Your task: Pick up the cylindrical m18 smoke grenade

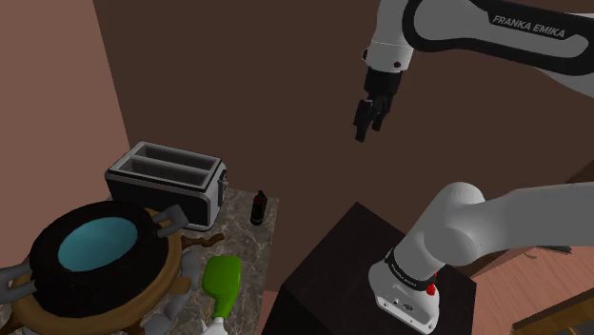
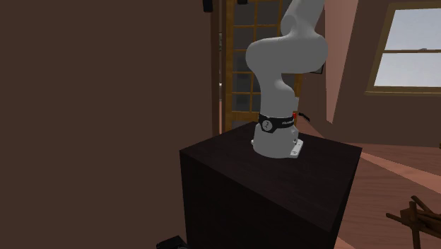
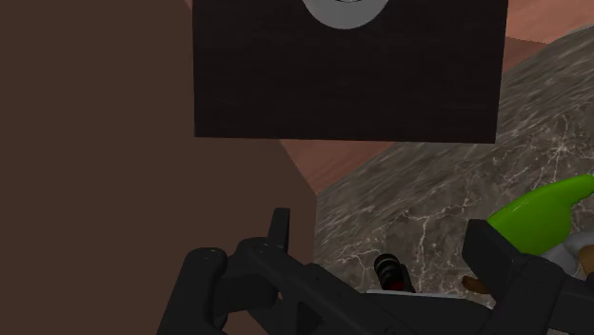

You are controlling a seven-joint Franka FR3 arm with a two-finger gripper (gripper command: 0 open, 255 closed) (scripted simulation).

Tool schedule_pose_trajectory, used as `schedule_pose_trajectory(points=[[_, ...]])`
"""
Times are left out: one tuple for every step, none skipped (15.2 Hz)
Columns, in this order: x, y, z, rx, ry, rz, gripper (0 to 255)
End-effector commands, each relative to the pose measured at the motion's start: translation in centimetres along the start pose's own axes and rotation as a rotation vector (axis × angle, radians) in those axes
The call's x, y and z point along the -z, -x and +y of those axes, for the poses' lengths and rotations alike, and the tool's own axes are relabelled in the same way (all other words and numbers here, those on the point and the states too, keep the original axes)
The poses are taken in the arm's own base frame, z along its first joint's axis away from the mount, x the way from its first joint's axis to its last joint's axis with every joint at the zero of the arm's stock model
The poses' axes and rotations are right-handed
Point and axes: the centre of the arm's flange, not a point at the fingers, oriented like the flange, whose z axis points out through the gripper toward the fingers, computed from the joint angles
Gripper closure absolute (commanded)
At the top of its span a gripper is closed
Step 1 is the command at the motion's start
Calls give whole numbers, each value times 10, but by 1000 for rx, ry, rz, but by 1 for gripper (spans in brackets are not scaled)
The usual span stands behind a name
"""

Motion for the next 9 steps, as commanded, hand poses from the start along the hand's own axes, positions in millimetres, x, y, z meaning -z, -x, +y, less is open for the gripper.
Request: schedule_pose_trajectory(points=[[0, 0, 0, 0, 0, 0, 0], [-10, -7, -4, -3, -1, 5, 0], [-20, -14, -8, -6, -3, 11, 0], [-29, -21, -12, -8, -4, 16, 0], [-39, -28, -17, -11, -6, 22, 0], [-49, -35, -21, -14, -7, 27, 0], [-58, -42, -25, -17, -9, 32, 0], [-68, -49, -29, -19, -10, 38, 0], [-77, -57, -33, -22, -12, 43, 0]])
